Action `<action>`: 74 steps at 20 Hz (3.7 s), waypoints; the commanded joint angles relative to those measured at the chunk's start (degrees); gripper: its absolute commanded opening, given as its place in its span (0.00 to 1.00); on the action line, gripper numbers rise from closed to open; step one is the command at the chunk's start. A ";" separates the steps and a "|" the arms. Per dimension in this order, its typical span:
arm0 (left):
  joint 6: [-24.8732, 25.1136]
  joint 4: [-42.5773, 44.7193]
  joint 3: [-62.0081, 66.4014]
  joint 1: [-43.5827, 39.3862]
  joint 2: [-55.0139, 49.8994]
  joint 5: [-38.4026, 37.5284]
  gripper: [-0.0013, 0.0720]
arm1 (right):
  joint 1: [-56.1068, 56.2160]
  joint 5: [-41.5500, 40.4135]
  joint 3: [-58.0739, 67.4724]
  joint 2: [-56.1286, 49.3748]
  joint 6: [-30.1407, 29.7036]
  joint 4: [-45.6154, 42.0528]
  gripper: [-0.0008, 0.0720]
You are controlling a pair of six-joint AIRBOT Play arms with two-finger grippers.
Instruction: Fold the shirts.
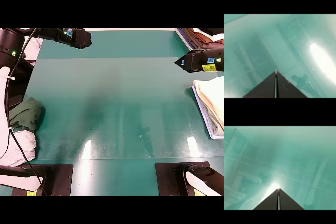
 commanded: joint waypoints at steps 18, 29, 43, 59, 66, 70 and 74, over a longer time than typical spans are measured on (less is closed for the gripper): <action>-0.57 2.60 0.04 5.35 4.83 -4.59 0.05 | 0.11 0.33 0.04 0.17 0.02 0.04 0.04; -0.46 17.40 -37.62 29.42 31.32 -14.88 0.07 | 0.13 0.37 -0.07 0.57 0.02 0.11 0.04; -10.08 26.25 -72.50 34.73 31.43 8.44 0.45 | 0.13 0.28 -0.07 0.50 0.02 0.11 0.04; -10.60 24.28 -29.46 6.67 39.19 1.27 0.04 | 0.00 -10.34 2.89 7.08 0.07 0.37 0.04; -12.46 23.74 -27.67 -21.66 27.23 2.80 0.04 | 0.00 -0.46 22.03 -2.99 0.04 0.33 0.04; -6.10 15.43 -26.95 -32.85 14.16 13.75 0.05 | 0.00 2.89 27.93 -5.88 0.04 0.33 0.04; -4.48 9.07 -17.66 -31.58 6.23 14.10 0.71 | 0.00 4.57 28.50 -6.10 0.04 0.33 0.04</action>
